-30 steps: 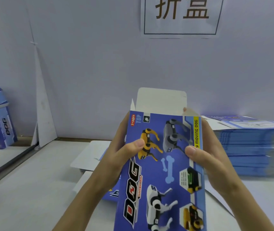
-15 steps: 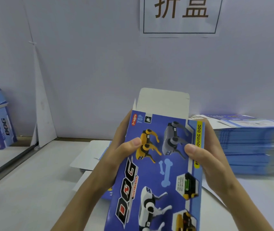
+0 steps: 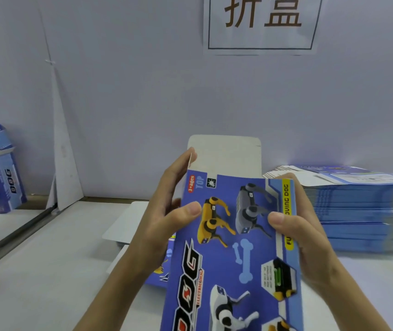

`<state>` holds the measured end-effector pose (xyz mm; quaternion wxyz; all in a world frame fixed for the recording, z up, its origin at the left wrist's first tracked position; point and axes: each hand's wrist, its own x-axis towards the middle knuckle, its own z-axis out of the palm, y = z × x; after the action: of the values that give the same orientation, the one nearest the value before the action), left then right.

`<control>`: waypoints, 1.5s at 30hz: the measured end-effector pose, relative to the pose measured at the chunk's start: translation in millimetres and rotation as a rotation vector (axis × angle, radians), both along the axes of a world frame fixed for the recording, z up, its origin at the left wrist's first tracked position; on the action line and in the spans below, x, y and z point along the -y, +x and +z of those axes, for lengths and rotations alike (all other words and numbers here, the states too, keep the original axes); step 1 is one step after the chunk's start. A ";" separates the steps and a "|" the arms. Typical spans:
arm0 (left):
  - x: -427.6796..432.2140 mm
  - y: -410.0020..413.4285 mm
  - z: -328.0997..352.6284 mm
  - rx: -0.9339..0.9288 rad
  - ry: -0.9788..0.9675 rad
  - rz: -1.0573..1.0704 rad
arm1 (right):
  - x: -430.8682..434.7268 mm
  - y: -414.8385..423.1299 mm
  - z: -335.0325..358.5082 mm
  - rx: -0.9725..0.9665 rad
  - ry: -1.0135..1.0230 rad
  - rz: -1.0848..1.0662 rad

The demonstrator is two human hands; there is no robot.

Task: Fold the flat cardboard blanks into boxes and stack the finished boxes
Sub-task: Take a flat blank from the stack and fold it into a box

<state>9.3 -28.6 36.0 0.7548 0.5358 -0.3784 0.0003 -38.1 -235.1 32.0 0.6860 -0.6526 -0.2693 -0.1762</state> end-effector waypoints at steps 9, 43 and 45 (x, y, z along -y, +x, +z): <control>0.4 -5.1 1.3 0.078 -0.047 0.090 | -12.4 -2.0 3.1 0.141 -0.043 -0.033; 9.4 -7.2 6.9 0.030 -0.101 0.088 | -6.4 -6.4 11.8 0.005 -0.034 0.047; 10.0 -6.3 6.1 0.071 -0.081 0.183 | -4.4 -7.5 13.3 0.029 -0.027 0.044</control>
<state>3.0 -38.5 42.1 0.7588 0.5369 -0.3540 0.1034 -45.6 -230.8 45.2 0.6767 -0.6532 -0.2960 -0.1669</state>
